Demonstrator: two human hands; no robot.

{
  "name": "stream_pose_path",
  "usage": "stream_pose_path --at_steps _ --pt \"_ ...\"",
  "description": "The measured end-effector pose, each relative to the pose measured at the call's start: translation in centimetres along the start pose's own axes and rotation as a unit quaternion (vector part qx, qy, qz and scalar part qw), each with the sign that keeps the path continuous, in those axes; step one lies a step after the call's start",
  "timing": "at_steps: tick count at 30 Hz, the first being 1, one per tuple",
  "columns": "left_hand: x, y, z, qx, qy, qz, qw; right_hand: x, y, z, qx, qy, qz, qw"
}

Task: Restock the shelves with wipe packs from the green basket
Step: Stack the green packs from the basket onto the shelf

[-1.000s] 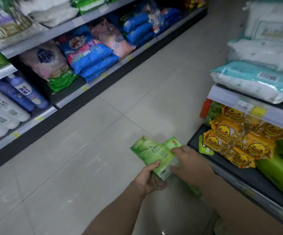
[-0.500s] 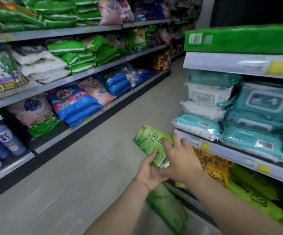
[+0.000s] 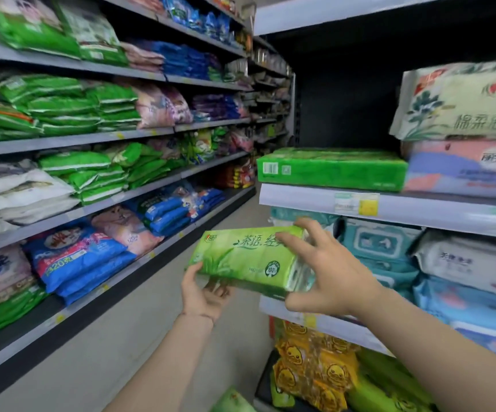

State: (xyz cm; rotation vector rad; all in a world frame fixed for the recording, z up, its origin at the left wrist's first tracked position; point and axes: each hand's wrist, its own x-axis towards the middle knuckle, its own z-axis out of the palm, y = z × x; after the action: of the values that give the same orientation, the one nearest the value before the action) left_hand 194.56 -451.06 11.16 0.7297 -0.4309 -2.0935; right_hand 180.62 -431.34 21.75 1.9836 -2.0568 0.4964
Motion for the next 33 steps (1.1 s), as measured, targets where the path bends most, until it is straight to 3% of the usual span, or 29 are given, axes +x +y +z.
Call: stream_pose_path --at_steps 3,6,9,14,20,24,33 --pt "-0.6 0.9 3.2 0.024 -0.038 0.03 0.999 0.1 1.6 -2.5 0.001 0.052 0.015 0.999" --pt "-1.3 1.7 6.6 0.021 -0.079 0.064 0.995 0.4 2.9 -4.1 -0.055 0.174 0.013 0.983" --pt "-1.8 2.2 10.0 0.031 -0.101 0.1 0.989 0.7 3.9 -5.3 -0.103 0.23 0.032 0.967" --pt "-2.8 2.7 14.2 0.09 -0.138 0.139 0.977 0.5 6.5 -6.3 -0.113 0.268 0.04 0.956" --pt "-3.4 4.2 15.9 0.246 -0.165 0.157 0.942 0.2 8.5 -6.5 -0.152 0.314 0.031 0.937" --pt "-3.2 4.8 16.6 0.232 -0.182 0.18 0.938 1.0 8.5 -7.1 -0.202 0.354 0.023 0.913" --pt "-2.8 5.6 18.0 0.252 -0.201 0.209 0.923 2.1 9.4 -7.9 -0.194 0.381 0.017 0.904"
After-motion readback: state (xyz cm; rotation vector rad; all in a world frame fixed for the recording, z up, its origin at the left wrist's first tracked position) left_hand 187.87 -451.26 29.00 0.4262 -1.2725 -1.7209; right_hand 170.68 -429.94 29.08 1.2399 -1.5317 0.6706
